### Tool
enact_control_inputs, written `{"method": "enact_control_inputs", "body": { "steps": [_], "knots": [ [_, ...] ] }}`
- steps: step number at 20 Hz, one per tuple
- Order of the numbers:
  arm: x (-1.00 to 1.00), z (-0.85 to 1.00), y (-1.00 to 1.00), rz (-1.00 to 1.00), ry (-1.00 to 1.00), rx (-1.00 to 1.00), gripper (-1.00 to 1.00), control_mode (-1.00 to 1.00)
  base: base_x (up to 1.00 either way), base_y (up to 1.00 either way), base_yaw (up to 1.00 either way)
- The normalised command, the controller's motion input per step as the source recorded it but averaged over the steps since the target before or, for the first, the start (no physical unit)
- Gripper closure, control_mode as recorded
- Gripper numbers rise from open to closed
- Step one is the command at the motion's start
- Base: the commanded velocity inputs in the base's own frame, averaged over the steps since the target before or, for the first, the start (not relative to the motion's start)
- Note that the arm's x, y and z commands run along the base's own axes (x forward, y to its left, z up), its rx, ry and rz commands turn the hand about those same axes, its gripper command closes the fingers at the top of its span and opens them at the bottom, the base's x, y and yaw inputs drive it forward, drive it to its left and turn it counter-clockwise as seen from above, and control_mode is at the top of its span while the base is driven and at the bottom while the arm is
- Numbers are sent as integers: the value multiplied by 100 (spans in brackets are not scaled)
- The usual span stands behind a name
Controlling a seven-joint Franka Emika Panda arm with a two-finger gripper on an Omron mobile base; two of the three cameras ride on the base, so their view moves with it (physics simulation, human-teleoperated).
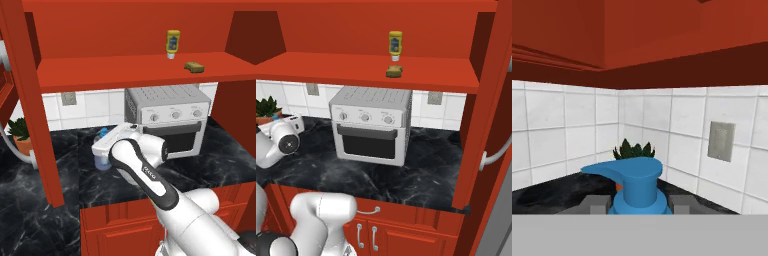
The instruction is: Pick the soap dispenser and sponge from the cabinet and place them on the counter.
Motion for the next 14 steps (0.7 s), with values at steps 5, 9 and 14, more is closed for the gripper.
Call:
{"method": "enact_control_inputs", "body": {
  "steps": [5,9,14],
  "knots": [
    [25,-33,5,0,0,0,100,-100,0,0,0],
    [22,-30,3,0,0,0,100,-100,0,0,0],
    [20,-29,1,0,0,0,100,-100,0,0,0]
  ]
}}
